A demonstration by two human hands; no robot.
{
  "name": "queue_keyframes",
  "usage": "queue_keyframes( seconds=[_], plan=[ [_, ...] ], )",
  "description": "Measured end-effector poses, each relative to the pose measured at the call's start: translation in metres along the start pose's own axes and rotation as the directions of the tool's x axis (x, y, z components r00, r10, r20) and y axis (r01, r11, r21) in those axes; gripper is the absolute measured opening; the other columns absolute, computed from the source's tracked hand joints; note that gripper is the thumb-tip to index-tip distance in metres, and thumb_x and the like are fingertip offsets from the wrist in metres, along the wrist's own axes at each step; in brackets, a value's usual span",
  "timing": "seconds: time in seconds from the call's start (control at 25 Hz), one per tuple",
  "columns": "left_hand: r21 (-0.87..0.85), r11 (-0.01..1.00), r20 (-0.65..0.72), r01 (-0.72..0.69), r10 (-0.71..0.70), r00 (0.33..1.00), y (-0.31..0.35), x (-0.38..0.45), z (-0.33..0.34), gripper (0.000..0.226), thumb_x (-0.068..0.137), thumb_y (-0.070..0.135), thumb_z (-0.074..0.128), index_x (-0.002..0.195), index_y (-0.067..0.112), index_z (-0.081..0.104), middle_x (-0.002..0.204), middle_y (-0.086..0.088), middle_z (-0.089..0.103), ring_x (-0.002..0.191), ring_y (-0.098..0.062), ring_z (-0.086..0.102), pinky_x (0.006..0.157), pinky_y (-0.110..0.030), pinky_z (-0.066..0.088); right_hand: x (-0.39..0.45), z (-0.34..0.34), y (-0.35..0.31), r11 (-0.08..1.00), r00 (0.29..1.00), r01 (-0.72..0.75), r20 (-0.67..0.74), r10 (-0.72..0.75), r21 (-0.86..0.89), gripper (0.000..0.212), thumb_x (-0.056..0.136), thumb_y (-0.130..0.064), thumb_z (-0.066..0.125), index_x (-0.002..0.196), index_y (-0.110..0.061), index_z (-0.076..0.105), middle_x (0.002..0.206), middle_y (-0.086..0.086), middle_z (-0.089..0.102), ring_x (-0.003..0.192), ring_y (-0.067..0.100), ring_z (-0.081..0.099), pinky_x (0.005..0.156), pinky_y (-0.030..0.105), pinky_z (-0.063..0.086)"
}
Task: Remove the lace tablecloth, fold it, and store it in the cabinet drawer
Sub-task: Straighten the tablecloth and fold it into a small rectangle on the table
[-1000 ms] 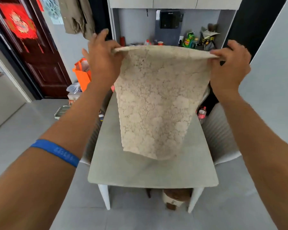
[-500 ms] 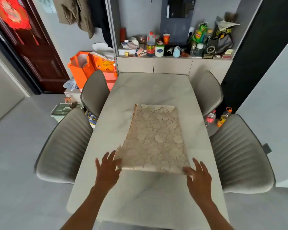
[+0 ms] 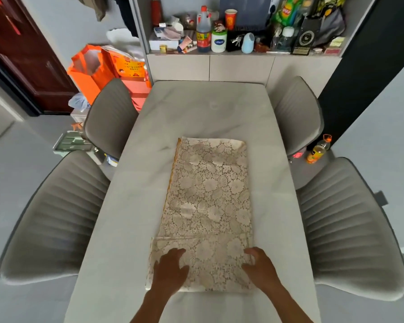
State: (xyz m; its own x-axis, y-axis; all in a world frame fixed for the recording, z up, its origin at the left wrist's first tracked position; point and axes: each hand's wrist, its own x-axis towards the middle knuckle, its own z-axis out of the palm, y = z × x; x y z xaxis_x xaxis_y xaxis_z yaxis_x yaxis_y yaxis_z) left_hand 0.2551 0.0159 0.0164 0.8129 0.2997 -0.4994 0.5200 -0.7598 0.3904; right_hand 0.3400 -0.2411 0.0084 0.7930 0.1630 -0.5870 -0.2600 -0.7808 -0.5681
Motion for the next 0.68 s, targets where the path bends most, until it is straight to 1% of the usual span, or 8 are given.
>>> queue_keyframes(
  seconds=[0.08, 0.12, 0.28, 0.36, 0.44, 0.52, 0.64, 0.68],
  plan=[
    [-0.068, 0.995, -0.061, -0.078, 0.073, 0.995, 0.027, 0.013, -0.004, 0.058, 0.094, 0.035, 0.053, 0.148, 0.030, 0.032, 0.157, 0.005, 0.032, 0.143, -0.017, 0.030, 0.118, -0.039, 0.022, -0.006, -0.009, -0.006, 0.998, 0.999, 0.019, -0.029, -0.017, 0.057, 0.041, 0.087, -0.018, 0.065, 0.127, -0.023, 0.056, 0.129, -0.008, 0.051, 0.127, 0.013, 0.049, 0.096, 0.018, 0.035],
    [-0.103, 0.987, -0.106, -0.122, 0.111, 0.988, 0.042, 0.018, -0.006, 0.061, 0.094, 0.032, 0.054, 0.150, 0.027, 0.029, 0.157, 0.003, 0.031, 0.144, -0.018, 0.029, 0.118, -0.039, 0.022, -0.009, -0.016, -0.010, 0.996, 0.998, 0.041, -0.050, -0.037, 0.080, 0.040, 0.087, -0.019, 0.066, 0.126, -0.024, 0.057, 0.128, -0.011, 0.051, 0.126, 0.011, 0.050, 0.097, 0.017, 0.035],
    [-0.240, 0.921, -0.293, -0.305, 0.231, 0.928, 0.111, 0.018, -0.024, 0.070, 0.092, 0.021, 0.058, 0.153, 0.022, 0.023, 0.157, -0.001, 0.030, 0.144, -0.021, 0.027, 0.118, -0.040, 0.023, -0.015, -0.061, -0.038, 0.969, 0.967, 0.206, -0.182, -0.180, 0.135, 0.040, 0.089, -0.028, 0.066, 0.127, -0.030, 0.055, 0.129, -0.019, 0.048, 0.117, 0.002, 0.045, 0.103, 0.023, 0.038],
    [-0.241, 0.896, -0.353, -0.372, 0.276, 0.894, 0.143, 0.012, -0.031, 0.071, 0.092, 0.019, 0.059, 0.153, 0.021, 0.023, 0.157, -0.002, 0.032, 0.144, -0.021, 0.029, 0.117, -0.044, 0.026, -0.017, -0.089, -0.048, 0.942, 0.945, 0.283, -0.221, -0.241, 0.181, 0.038, 0.090, -0.027, 0.066, 0.126, -0.033, 0.054, 0.128, -0.023, 0.047, 0.118, 0.002, 0.045, 0.105, 0.025, 0.039],
    [-0.248, 0.887, -0.397, -0.389, 0.273, 0.876, 0.167, 0.008, -0.027, 0.069, 0.092, 0.018, 0.060, 0.152, 0.019, 0.026, 0.156, -0.002, 0.034, 0.143, -0.021, 0.031, 0.116, -0.045, 0.028, -0.019, -0.115, -0.046, 0.917, 0.934, 0.324, -0.232, -0.271, 0.232, 0.037, 0.090, -0.026, 0.066, 0.124, -0.036, 0.055, 0.131, -0.023, 0.047, 0.118, 0.003, 0.046, 0.101, 0.024, 0.040],
    [-0.266, 0.876, -0.438, -0.403, 0.262, 0.860, 0.201, 0.001, -0.014, 0.069, 0.092, 0.018, 0.061, 0.152, 0.019, 0.027, 0.155, -0.002, 0.035, 0.142, -0.022, 0.031, 0.116, -0.044, 0.027, -0.026, -0.148, -0.028, 0.882, 0.921, 0.374, -0.227, -0.316, 0.288, 0.036, 0.089, -0.025, 0.066, 0.121, -0.039, 0.057, 0.137, -0.021, 0.047, 0.119, 0.004, 0.048, 0.096, 0.020, 0.040],
    [-0.267, 0.881, -0.495, -0.390, 0.222, 0.840, 0.281, -0.012, 0.024, 0.068, 0.091, 0.016, 0.062, 0.151, 0.017, 0.030, 0.154, -0.004, 0.036, 0.141, -0.025, 0.033, 0.116, -0.040, 0.026, -0.037, -0.219, 0.024, 0.814, 0.889, 0.450, -0.268, -0.371, 0.366, 0.034, 0.089, -0.025, 0.065, 0.112, -0.047, 0.057, 0.137, -0.021, 0.050, 0.112, -0.003, 0.052, 0.084, 0.011, 0.042],
    [-0.274, 0.883, -0.516, -0.382, 0.200, 0.833, 0.315, -0.018, 0.037, 0.068, 0.090, 0.016, 0.063, 0.150, 0.016, 0.031, 0.153, -0.005, 0.038, 0.140, -0.026, 0.034, 0.115, -0.038, 0.025, -0.042, -0.247, 0.044, 0.803, 0.881, 0.468, -0.271, -0.388, 0.369, 0.033, 0.088, -0.027, 0.065, 0.113, -0.048, 0.056, 0.136, -0.022, 0.051, 0.113, -0.003, 0.052, 0.084, 0.011, 0.042]
  ],
)
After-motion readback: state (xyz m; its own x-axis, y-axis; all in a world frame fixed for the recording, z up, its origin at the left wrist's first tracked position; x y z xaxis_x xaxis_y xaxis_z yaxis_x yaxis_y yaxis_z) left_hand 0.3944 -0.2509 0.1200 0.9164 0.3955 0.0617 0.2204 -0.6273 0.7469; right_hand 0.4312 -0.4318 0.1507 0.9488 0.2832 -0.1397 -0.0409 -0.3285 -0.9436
